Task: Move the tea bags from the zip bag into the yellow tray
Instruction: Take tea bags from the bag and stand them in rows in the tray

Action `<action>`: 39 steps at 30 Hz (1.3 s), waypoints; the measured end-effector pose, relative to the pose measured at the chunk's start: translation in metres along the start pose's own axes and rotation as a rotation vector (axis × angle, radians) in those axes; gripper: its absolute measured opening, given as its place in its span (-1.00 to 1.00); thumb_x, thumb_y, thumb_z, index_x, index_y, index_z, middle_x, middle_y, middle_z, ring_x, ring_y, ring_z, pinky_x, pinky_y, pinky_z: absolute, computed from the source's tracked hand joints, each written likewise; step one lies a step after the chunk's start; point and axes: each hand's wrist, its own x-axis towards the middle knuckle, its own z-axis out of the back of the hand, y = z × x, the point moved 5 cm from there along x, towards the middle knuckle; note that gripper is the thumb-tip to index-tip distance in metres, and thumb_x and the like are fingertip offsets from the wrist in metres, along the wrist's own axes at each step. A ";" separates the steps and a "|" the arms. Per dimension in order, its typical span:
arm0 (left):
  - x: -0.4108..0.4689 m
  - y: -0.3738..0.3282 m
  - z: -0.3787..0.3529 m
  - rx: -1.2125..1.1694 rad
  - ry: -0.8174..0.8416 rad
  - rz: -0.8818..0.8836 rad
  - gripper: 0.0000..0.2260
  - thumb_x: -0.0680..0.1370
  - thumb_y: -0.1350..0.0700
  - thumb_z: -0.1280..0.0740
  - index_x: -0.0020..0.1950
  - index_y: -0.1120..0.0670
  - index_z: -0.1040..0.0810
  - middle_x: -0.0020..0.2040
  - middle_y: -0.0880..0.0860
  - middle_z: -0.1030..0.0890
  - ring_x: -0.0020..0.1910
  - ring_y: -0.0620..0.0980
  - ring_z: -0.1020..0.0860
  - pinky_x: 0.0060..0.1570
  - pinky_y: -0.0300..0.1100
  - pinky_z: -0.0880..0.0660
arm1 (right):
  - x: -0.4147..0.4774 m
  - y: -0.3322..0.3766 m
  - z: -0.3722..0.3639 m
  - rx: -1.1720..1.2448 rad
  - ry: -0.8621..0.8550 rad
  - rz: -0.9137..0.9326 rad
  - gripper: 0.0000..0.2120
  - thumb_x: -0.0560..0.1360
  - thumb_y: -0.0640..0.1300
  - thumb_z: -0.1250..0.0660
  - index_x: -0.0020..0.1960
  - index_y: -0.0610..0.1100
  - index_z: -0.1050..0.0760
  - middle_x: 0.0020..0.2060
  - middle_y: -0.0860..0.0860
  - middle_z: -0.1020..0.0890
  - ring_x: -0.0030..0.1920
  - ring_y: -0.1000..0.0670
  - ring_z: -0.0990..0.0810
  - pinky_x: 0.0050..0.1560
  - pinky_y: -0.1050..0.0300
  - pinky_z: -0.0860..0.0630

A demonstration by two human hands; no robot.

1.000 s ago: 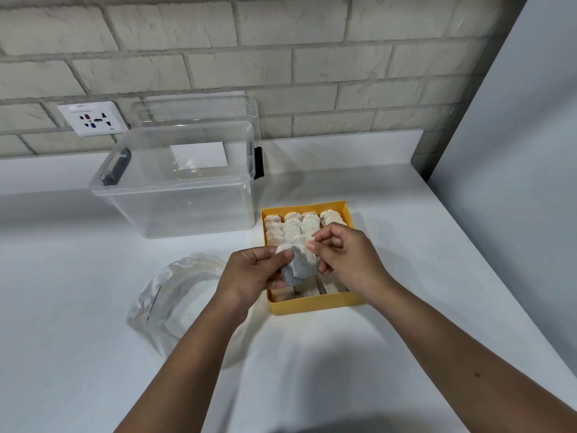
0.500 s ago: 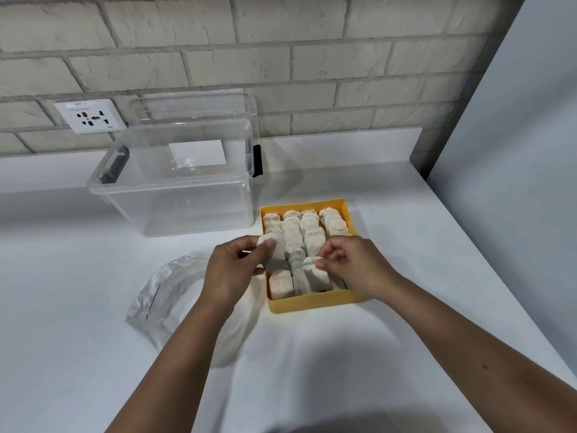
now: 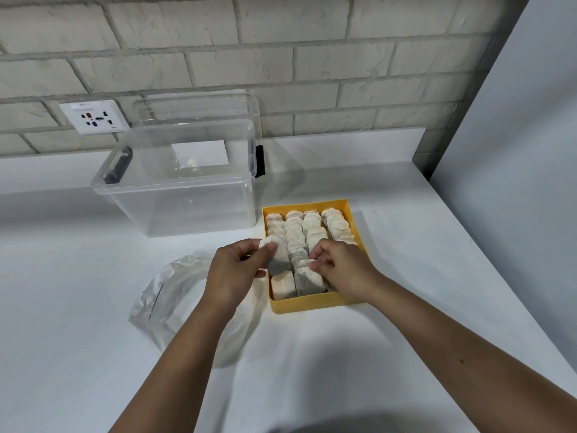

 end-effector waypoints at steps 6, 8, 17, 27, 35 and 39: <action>0.000 0.001 0.000 0.008 0.004 0.011 -0.88 0.55 0.05 -0.44 0.00 0.07 -0.72 -0.17 0.01 -0.73 -0.22 -0.09 -0.64 -0.18 -0.21 -0.59 | 0.000 0.005 -0.004 -0.185 0.016 0.011 -0.91 0.56 0.03 -0.32 0.03 0.05 -0.51 -0.08 0.09 -0.69 -0.03 0.02 -0.62 0.15 0.01 -0.46; 0.000 0.001 0.000 0.012 0.014 0.008 -0.87 0.54 0.05 -0.44 0.02 0.07 -0.71 -0.16 0.02 -0.73 -0.21 -0.07 -0.64 -0.16 -0.20 -0.59 | -0.002 0.009 -0.003 -0.326 -0.063 0.045 -0.88 0.54 0.06 -0.32 0.04 0.05 -0.50 -0.10 0.10 -0.68 -0.03 0.03 -0.61 0.22 -0.01 -0.39; -0.003 -0.011 -0.007 0.027 0.161 0.002 -0.91 0.52 0.08 -0.46 -0.05 0.07 -0.72 -0.11 0.18 -0.71 -0.20 -0.03 -0.61 -0.14 -0.22 -0.60 | -0.006 0.044 0.031 0.084 0.017 0.146 -0.72 0.38 0.06 -0.52 0.06 0.07 -0.58 -0.21 0.15 -0.60 -0.30 0.27 -0.49 -0.22 0.29 -0.37; -0.005 -0.017 -0.003 0.257 0.138 -0.095 -0.92 0.49 0.08 -0.51 -0.18 -0.09 -0.69 -0.34 -0.13 -0.63 -0.42 -0.24 -0.48 -0.28 -0.40 -0.42 | -0.008 0.043 0.011 -0.084 0.081 0.122 -0.84 0.41 0.11 -0.46 -0.23 0.05 -0.60 -0.29 0.14 -0.63 -0.18 0.09 -0.57 -0.05 0.11 -0.44; -0.013 -0.007 -0.011 0.905 0.031 -0.293 -0.82 0.53 -0.12 -0.40 0.05 -0.09 -0.69 -0.03 -0.11 -0.71 -0.10 -0.09 -0.58 0.02 -0.15 -0.38 | -0.004 0.028 -0.018 -0.239 0.138 0.061 -0.76 0.43 0.19 -0.41 -0.24 0.04 -0.58 -0.32 0.13 -0.56 -0.15 0.03 -0.50 0.03 0.03 -0.32; -0.013 -0.004 -0.015 1.081 -0.087 -0.443 -0.79 0.50 -0.16 -0.42 -0.03 -0.06 -0.73 0.02 -0.04 -0.64 0.07 0.07 -0.52 -0.02 -0.07 -0.28 | -0.003 0.029 -0.022 -0.352 0.025 0.082 -0.75 0.44 0.20 -0.40 -0.12 0.02 -0.64 -0.13 0.07 -0.61 0.02 -0.03 -0.52 0.19 -0.04 -0.32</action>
